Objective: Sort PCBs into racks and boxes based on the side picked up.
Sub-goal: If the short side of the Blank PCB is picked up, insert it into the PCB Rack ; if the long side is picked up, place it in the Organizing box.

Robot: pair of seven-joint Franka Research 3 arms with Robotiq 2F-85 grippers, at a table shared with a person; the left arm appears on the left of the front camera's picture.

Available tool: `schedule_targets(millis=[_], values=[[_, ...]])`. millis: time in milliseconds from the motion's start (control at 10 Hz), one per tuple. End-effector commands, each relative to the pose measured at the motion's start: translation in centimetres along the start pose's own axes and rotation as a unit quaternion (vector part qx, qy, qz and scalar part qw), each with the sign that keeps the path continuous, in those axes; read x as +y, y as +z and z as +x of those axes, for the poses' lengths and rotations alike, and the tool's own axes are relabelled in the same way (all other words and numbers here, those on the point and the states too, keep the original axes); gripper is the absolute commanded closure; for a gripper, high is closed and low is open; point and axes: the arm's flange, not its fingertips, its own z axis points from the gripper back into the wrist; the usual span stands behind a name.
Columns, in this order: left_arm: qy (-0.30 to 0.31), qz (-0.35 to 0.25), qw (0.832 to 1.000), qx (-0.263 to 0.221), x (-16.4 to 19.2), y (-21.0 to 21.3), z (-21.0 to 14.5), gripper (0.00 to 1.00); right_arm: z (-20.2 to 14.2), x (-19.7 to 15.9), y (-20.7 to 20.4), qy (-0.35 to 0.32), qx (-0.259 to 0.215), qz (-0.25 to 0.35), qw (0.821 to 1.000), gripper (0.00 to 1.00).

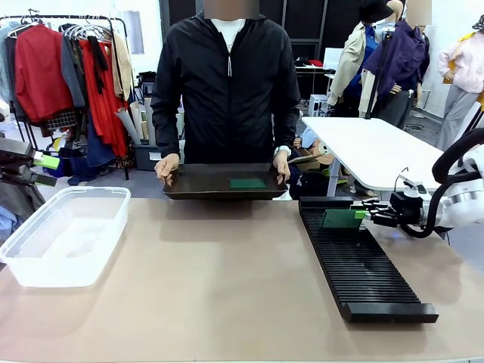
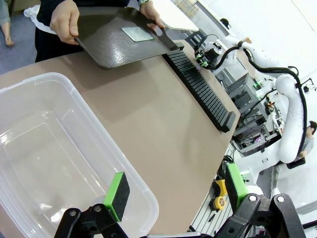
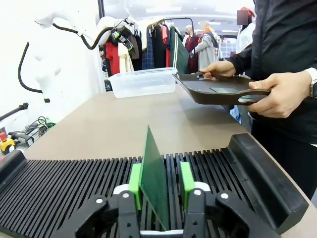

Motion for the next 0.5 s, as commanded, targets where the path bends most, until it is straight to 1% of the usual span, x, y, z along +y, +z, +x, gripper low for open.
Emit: schedule_targets(millis=[0,200,400], values=[[-0.001,-0.002,1.000,-0.002,-0.2,0.1,0.0,0.00,1.4,-0.7,0.2,-0.025,-0.021,-0.007,0.999,0.00],[-0.001,-0.002,1.000,-0.002,-0.2,0.1,0.0,0.00,2.1,-0.9,0.5,-0.032,-0.018,-0.019,0.999,0.00],[-0.001,-0.002,1.000,-0.002,-0.2,0.1,0.0,0.00,2.9,-0.7,0.5,-0.045,-0.019,-0.018,0.999,0.00]])
